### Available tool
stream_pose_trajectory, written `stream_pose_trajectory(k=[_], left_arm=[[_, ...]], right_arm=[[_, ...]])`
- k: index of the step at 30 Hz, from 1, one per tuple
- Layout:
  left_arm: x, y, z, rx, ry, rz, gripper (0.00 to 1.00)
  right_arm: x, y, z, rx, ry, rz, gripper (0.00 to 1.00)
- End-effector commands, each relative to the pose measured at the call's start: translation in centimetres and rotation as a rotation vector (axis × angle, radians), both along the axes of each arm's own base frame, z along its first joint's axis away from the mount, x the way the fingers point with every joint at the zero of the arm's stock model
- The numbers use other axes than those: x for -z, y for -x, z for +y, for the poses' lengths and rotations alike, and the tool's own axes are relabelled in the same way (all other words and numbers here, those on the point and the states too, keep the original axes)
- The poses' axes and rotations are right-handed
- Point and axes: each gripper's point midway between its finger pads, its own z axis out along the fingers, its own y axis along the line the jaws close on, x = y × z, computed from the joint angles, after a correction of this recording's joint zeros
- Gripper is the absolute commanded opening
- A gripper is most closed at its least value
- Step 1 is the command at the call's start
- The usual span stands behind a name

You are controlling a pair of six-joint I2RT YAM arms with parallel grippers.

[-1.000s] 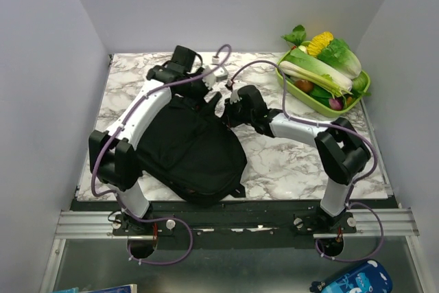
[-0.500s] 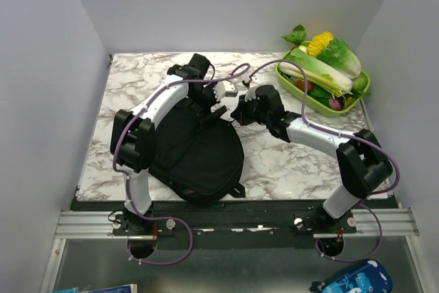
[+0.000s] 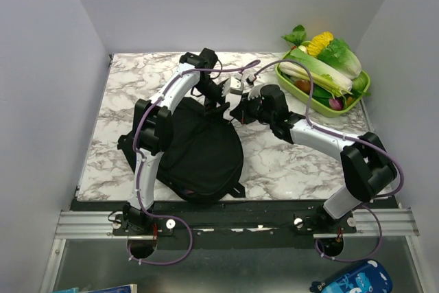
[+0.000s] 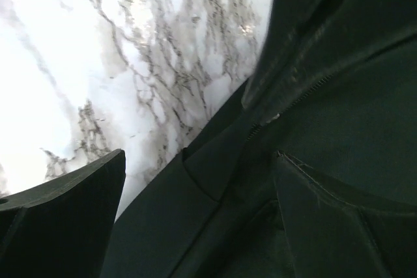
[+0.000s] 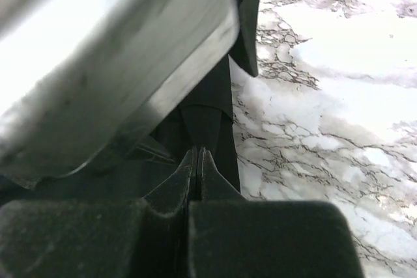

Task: Pack the student bag
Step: Zip the student bag at the center of the board.

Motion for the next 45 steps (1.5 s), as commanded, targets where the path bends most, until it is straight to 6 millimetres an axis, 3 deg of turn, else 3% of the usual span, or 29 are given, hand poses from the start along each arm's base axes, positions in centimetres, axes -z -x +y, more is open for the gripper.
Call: stream_pose_trajectory(k=[1, 9, 13, 17, 22, 24, 25, 26, 32, 36, 40, 45], left_arm=[[0.9, 5.5, 1.3, 0.099, -0.009, 0.207, 0.99], [0.4, 6.5, 0.9, 0.122, 0.015, 0.212, 0.98], [1.4, 6.2, 1.0, 0.107, -0.007, 0.234, 0.90], [1.7, 5.5, 1.2, 0.086, -0.032, 0.230, 0.71], [0.4, 4.4, 1.7, 0.048, -0.034, 0.196, 0.64], [0.2, 4.3, 2.3, 0.044, -0.059, 0.178, 0.53], [0.5, 4.5, 2.6, 0.042, -0.077, 0.184, 0.49], [0.9, 4.5, 2.9, 0.037, -0.096, 0.191, 0.39], [2.7, 5.6, 4.6, 0.017, -0.161, 0.252, 0.11], [2.9, 5.3, 4.8, 0.001, -0.170, 0.256, 0.00], [2.8, 2.8, 5.1, -0.102, -0.180, 0.245, 0.00], [1.0, -1.7, 6.6, -0.219, -0.177, 0.107, 0.00]], right_arm=[[-2.8, -0.4, -0.4, 0.017, -0.084, -0.068, 0.01], [-3.1, -0.7, -0.9, 0.039, -0.100, -0.077, 0.01], [-3.7, -0.7, -1.1, 0.045, -0.109, -0.091, 0.01], [-3.8, -0.7, -1.3, 0.053, -0.110, -0.094, 0.01], [-3.5, -1.0, -1.8, 0.091, -0.111, -0.089, 0.01], [-3.4, -1.2, -2.0, 0.110, -0.116, -0.089, 0.00], [-3.3, -1.3, -1.9, 0.116, -0.120, -0.083, 0.01], [-3.4, -1.4, -2.0, 0.123, -0.125, -0.084, 0.00], [-3.7, -1.9, -1.8, 0.134, -0.141, -0.090, 0.01], [-3.9, -1.9, -1.8, 0.136, -0.143, -0.094, 0.01], [-3.5, -1.6, -2.3, 0.145, -0.126, -0.089, 0.01], [-3.3, -1.9, -3.4, 0.187, -0.097, -0.105, 0.01]])
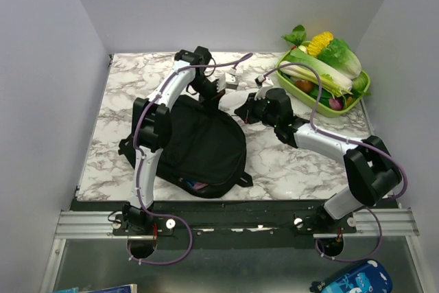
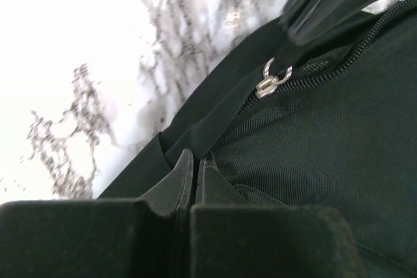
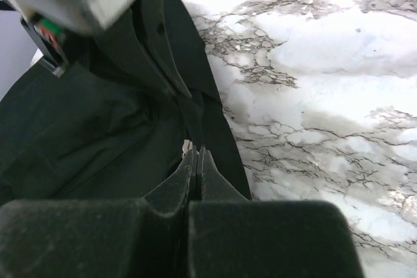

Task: Pack the student bag
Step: Zip the student bag at the center of the board.

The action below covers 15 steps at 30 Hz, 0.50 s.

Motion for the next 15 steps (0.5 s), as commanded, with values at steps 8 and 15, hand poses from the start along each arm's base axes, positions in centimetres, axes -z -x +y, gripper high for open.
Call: stream_pose_trajectory(k=[8, 15], left_arm=[[-0.3, -3.8, 6.7, -0.217, -0.192, -0.055, 0.00], [0.5, -4.3, 7.9, -0.278, -0.234, -0.072, 0.00]], right_arm=[[-4.9, -2.6, -2.9, 0.130, 0.007, -0.153, 0.01], [-5.7, -2.2, -5.8, 0.191, 0.027, -0.171, 0.01]])
